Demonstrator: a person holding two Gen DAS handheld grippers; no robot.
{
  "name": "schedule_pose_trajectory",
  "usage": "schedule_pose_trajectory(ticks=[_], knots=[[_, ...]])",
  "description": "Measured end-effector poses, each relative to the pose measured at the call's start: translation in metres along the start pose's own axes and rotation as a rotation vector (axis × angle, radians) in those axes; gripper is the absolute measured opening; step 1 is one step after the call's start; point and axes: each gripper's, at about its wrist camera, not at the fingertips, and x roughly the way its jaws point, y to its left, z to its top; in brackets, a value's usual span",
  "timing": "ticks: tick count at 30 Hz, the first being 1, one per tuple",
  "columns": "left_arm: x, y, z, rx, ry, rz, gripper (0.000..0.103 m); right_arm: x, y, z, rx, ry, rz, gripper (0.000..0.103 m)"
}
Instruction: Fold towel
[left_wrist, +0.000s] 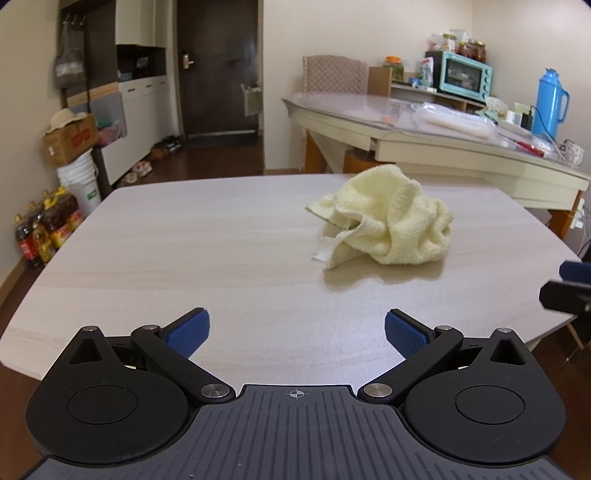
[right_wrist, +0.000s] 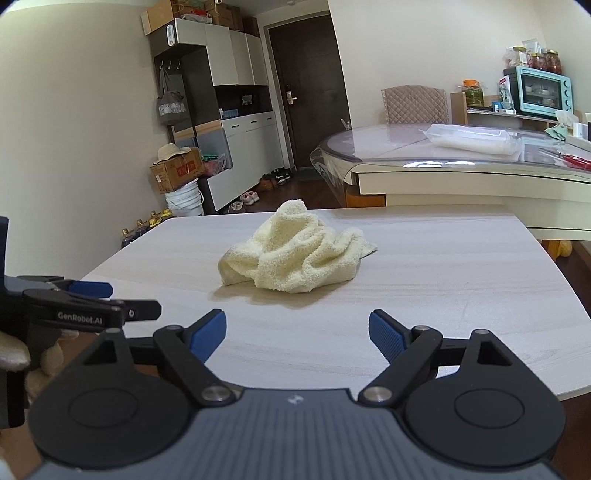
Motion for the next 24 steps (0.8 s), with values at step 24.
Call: schedule_pose_trajectory(ticks=[24], knots=[[0.0015, 0.0, -0.0017, -0.019, -0.006, 0.012, 0.103, -0.0013, 0.0074, 0.0012, -0.016, 0.006, 0.011, 0.087]])
